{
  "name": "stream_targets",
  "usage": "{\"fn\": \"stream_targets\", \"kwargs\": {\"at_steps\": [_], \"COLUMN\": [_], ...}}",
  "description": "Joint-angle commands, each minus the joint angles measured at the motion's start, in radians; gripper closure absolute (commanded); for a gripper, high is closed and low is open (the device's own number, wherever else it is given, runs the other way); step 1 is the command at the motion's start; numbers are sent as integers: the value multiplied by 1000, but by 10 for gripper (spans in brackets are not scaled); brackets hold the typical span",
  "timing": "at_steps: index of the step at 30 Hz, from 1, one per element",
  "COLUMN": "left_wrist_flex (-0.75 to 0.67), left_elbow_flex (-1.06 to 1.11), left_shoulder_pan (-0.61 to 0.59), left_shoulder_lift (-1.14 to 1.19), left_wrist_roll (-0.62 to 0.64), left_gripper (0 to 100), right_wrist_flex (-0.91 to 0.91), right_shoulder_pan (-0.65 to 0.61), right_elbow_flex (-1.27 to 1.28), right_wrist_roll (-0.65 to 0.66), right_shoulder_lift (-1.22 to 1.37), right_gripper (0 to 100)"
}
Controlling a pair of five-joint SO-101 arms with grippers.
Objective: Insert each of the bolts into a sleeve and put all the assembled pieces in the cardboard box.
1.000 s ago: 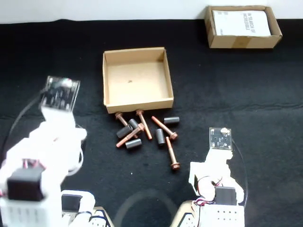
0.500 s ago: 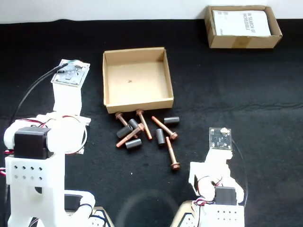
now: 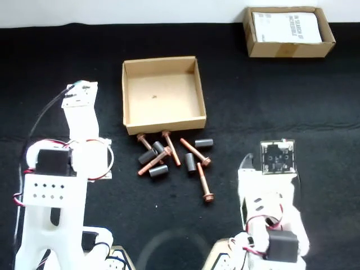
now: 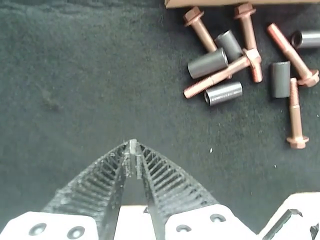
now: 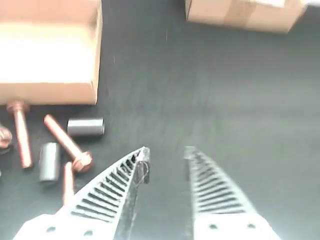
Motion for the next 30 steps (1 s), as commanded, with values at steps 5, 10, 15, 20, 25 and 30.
{"fn": "stream_targets", "kwargs": {"at_steps": [5, 10, 15, 20, 25, 30], "left_wrist_flex": [-224, -491, -867, -1227, -1542, -1679], "left_elbow_flex": [119, 257, 461, 677, 834, 905], "left_shoulder_pan": [-13, -18, -31, -67, -140, -148], "left_shoulder_lift": [-4, -4, -4, -2, 2, 2], "left_wrist_roll": [6, 6, 48, 180, 158, 78], "left_gripper": [990, 990, 990, 990, 987, 986], "right_wrist_flex": [159, 292, 588, 670, 645, 529], "right_shoulder_pan": [-70, -183, -214, -206, -266, -295], "right_elbow_flex": [-246, -541, -832, -1096, -1211, -1239], "right_wrist_roll": [163, 298, 489, 522, 523, 606], "right_shoulder_lift": [328, 697, 1063, 1323, 1547, 1725], "right_gripper": [798, 798, 796, 796, 796, 796]}}
